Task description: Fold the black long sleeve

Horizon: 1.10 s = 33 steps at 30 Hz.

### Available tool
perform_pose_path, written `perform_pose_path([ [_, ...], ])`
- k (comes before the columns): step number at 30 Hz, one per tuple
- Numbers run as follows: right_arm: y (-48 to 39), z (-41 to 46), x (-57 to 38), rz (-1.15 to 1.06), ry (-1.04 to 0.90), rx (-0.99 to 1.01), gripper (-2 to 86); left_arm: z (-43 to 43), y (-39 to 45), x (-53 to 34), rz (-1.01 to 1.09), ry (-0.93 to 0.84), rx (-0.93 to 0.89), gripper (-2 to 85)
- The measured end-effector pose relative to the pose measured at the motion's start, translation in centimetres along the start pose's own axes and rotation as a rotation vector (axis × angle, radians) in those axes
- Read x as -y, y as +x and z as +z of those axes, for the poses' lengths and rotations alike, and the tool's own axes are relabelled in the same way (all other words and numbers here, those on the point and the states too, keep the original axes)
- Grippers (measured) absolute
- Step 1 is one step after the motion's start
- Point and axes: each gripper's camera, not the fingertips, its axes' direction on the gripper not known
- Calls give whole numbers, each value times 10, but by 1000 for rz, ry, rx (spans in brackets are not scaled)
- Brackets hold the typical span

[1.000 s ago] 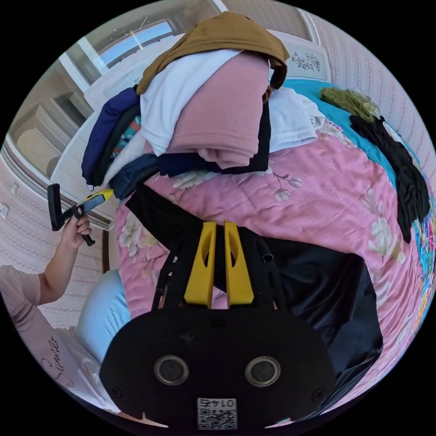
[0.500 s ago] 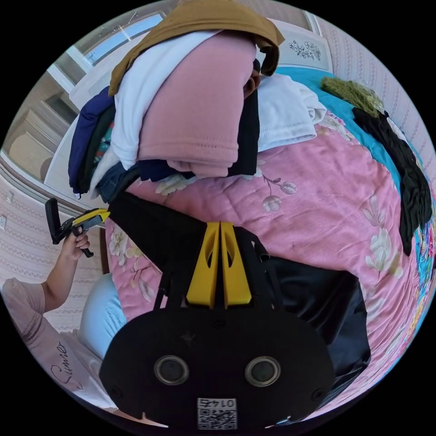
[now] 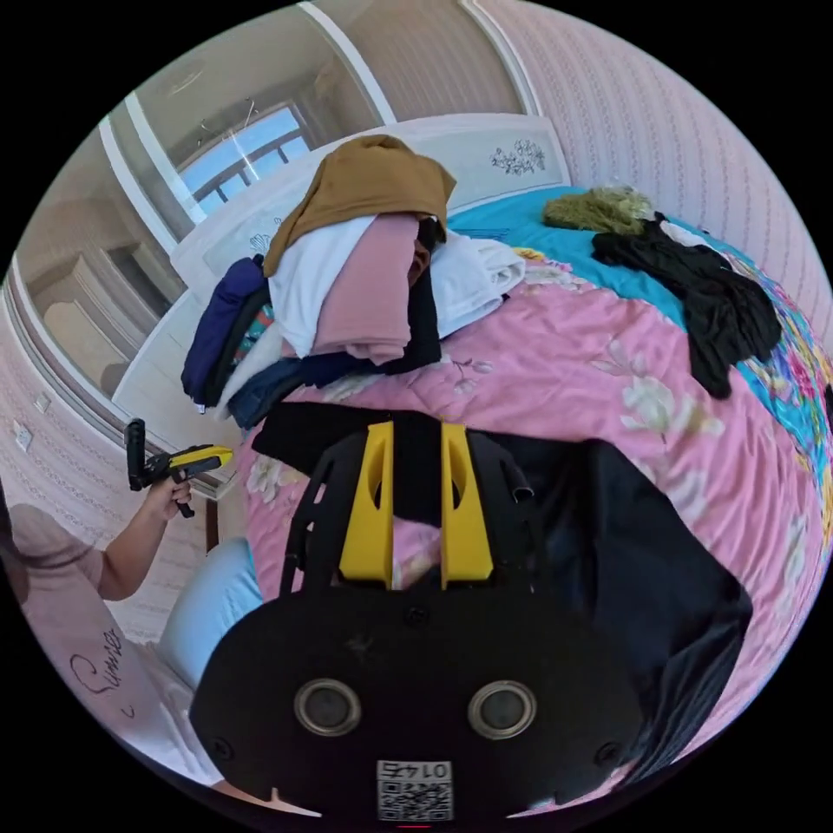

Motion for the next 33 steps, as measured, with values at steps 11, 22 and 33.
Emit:
perform_pose_path([
  [11, -1, -228, -309, 639, -226, -376, 108, 74, 220, -6, 408, -318, -380, 66],
  [22, -4, -286, -285, 706, -332, -123, 16, 113, 308, -1, 554, -498, -243, -9],
  [33, 30, -401, -89, 397, -320, -340, 59, 93, 370, 145, 606, -170, -116, -9],
])
